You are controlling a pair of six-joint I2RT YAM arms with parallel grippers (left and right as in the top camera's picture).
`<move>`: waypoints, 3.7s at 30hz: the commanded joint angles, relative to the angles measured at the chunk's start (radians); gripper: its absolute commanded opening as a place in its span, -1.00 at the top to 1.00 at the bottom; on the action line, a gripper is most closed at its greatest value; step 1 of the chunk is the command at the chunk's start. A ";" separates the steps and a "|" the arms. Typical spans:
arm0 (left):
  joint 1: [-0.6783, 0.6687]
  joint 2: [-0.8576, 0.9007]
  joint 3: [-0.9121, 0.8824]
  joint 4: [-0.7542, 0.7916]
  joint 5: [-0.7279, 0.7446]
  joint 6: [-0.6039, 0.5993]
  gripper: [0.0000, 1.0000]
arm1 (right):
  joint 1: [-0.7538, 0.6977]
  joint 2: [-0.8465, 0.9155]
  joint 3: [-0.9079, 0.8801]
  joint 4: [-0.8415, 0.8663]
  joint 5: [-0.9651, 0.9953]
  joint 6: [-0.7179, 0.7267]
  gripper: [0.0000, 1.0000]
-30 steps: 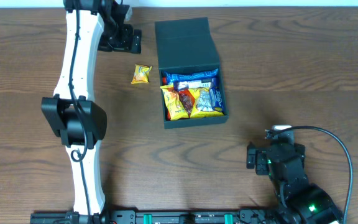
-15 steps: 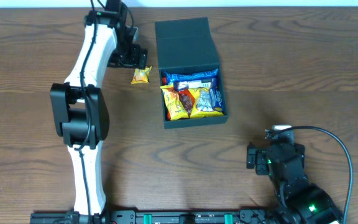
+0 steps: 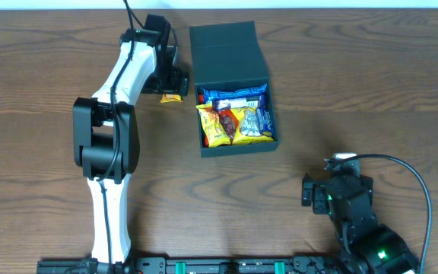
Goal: Pack container
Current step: 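Lower the left gripper and grasp the yellow Le-Mond packet, then lift the yellow packet and carry it over the box, then lower the yellow packet into the box's front and release it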
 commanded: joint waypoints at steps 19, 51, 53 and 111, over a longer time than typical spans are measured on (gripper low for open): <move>0.000 -0.007 -0.068 0.097 -0.018 -0.030 -0.08 | -0.008 -0.004 -0.005 -0.002 0.011 0.017 -0.99; 0.000 -0.113 -0.068 0.062 -0.018 -0.029 0.29 | -0.008 -0.004 -0.005 -0.002 0.011 0.017 -0.98; 0.000 -0.137 -0.068 0.047 -0.016 -0.030 0.28 | -0.008 -0.004 -0.005 -0.002 0.011 0.017 -0.98; -0.590 -0.309 -0.069 -0.234 -0.353 -0.994 0.30 | -0.008 -0.004 -0.005 -0.002 0.011 0.017 -0.99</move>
